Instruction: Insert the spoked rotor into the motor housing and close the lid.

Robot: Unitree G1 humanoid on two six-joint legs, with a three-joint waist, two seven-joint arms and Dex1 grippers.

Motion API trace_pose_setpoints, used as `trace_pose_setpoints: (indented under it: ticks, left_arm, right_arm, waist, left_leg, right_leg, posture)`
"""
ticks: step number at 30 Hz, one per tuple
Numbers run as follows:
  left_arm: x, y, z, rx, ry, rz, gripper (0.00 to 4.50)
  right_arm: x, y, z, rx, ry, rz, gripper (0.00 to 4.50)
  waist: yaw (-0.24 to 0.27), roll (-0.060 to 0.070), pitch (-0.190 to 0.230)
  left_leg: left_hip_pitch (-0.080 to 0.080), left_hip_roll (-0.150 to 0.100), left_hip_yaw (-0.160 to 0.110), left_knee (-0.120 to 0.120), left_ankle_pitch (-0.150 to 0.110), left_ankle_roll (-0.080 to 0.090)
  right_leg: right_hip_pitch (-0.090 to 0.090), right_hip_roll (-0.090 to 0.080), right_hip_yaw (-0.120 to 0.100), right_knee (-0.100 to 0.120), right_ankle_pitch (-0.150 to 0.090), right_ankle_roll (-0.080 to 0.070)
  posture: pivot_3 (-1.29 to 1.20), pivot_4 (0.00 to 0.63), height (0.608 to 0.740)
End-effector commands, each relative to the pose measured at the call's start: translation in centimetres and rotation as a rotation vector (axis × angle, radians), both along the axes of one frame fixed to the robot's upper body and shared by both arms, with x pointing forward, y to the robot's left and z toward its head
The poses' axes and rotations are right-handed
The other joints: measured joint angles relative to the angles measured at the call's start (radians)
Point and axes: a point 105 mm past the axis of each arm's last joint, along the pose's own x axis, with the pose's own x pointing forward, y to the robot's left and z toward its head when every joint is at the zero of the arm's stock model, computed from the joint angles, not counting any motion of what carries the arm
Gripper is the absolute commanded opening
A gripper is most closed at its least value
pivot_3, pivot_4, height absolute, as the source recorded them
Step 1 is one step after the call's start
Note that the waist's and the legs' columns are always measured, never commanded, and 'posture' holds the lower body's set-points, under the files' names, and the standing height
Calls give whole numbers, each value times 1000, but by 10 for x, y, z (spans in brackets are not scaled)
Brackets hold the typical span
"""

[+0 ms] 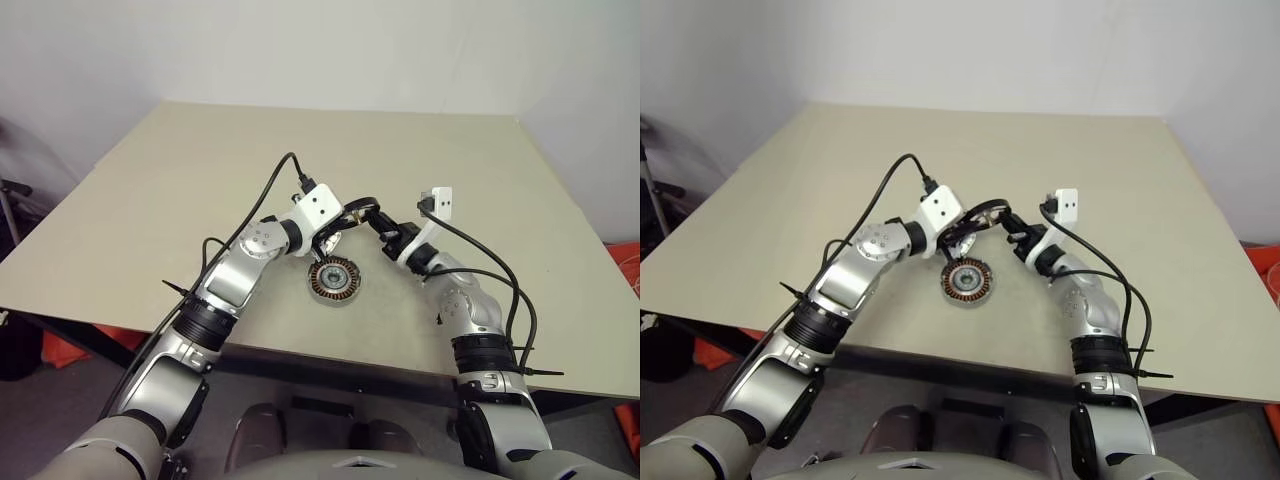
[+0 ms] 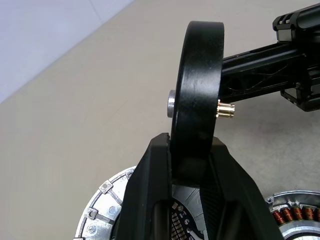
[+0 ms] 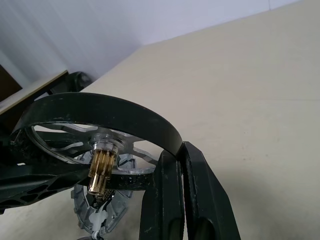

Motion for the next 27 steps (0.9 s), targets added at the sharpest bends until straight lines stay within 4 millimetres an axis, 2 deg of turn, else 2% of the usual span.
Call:
trace_pose_setpoints:
  ticks: [1, 6, 9, 13, 19, 27]
  left_arm:
    - [4, 5, 14, -15, -56, 27, 407]
    - [4, 5, 14, -7, -63, 32, 407]
    - [4, 5, 14, -5, -64, 33, 393]
    - [4, 5, 13, -3, -65, 34, 393]
    - [5, 11, 16, 18, -94, 24, 393]
    - [9, 40, 27, 113, -163, -2, 393]
  right_arm:
    - [2, 2, 19, 0, -69, 7, 0]
    - [1, 3, 20, 21, -64, 24, 0]
    - [0, 4, 20, 27, -64, 34, 629]
    - [1, 3, 19, -3, -66, 20, 1908]
    - [3, 0, 19, -8, -74, -9, 1908]
    - [8, -6, 18, -14, -67, -48, 1908]
  waist:
    - [0, 0, 0]
    - [0, 0, 0]
    - [0, 0, 0]
    - [0, 0, 0]
    - [0, 0, 0]
    - [-1, 0, 0]
  left_leg:
    - [0, 0, 0, 0, 0, 0]
    - [0, 0, 0, 0, 0, 0]
    - [0, 0, 0, 0, 0, 0]
    - [0, 0, 0, 0, 0, 0]
    - [0, 0, 0, 0, 0, 0]
    - [0, 0, 0, 0, 0, 0]
  right_leg:
    - [0, 0, 0, 0, 0, 0]
    - [0, 0, 0, 0, 0, 0]
    - [0, 0, 0, 0, 0, 0]
    - [0, 0, 0, 0, 0, 0]
    - [0, 0, 0, 0, 0, 0]
    - [0, 0, 0, 0, 0, 0]
  posture:
    - [0, 0, 740]
    - [0, 0, 740]
    - [0, 0, 740]
    - [0, 0, 740]
    - [0, 0, 740]
    - [0, 0, 740]
